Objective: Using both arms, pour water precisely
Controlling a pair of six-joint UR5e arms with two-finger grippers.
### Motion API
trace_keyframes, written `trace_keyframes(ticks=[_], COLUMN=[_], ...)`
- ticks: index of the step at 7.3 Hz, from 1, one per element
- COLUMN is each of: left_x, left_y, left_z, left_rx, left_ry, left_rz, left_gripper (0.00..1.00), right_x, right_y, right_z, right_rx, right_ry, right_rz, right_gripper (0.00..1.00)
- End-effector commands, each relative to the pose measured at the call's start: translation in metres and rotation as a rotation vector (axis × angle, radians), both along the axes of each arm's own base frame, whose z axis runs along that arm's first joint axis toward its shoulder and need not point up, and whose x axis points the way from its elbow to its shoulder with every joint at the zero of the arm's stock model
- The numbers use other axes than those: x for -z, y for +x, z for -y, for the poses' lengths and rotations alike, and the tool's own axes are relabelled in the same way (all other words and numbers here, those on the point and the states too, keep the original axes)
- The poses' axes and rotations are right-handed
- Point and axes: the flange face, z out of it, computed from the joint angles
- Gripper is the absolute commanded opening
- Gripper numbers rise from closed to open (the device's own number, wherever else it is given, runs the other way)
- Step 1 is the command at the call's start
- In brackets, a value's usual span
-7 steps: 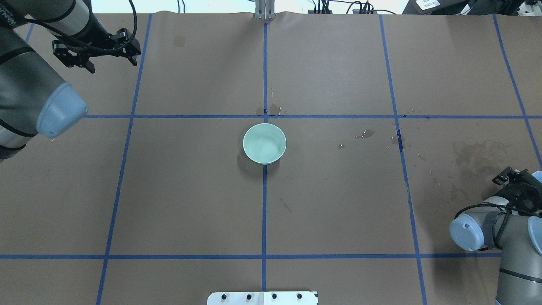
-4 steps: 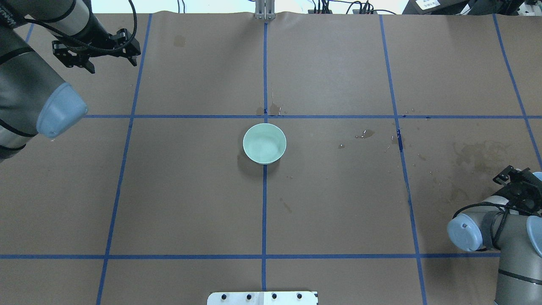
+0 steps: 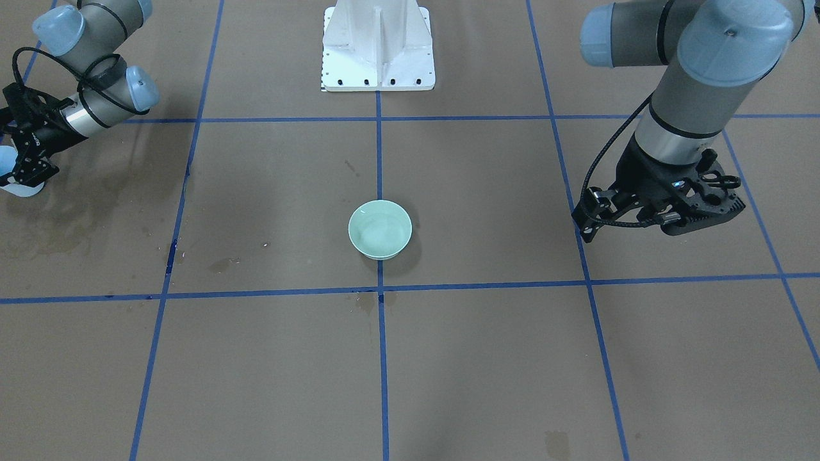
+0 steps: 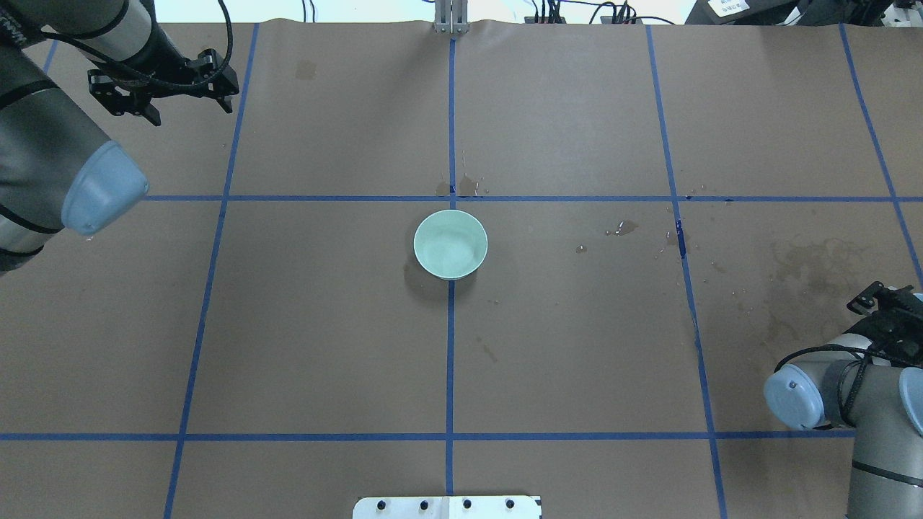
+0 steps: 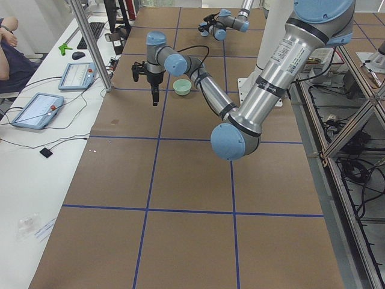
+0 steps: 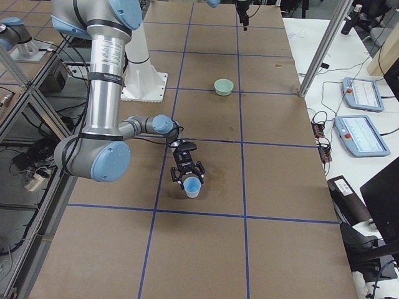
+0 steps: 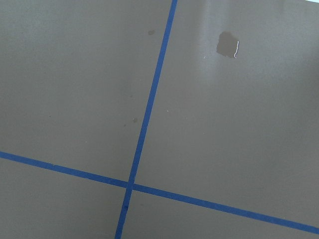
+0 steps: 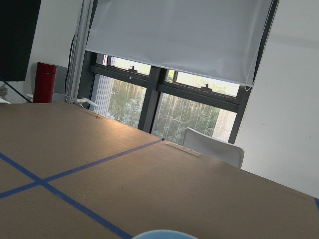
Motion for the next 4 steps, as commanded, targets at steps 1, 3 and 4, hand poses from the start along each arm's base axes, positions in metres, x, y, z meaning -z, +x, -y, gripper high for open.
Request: trace_keyframes(ticks=[1, 3, 4], left_x=[0.006, 0.008, 0.009], left_y=[-0.002, -0.003, -0.003], left_z=[-0.006, -0.007, -0.008], left_rx=[-0.008, -0.012, -0.012], left_ry=[-0.005, -0.006, -0.003], left_rz=[-0.01, -0.015, -0.017], left_gripper=[1.0, 1.0, 1.0], right_x=[0.033, 0.051, 0.064], right_y=[0.024, 0.057, 0.08], right_z=[0.005, 0.038, 0.06], right_rx=[-0.003, 0.007, 0.03], right_ry=[-0.036, -0.03, -0.053], right_rz=[-0.055, -0.098, -0.132], right_gripper=[0.99, 0.99, 0.99])
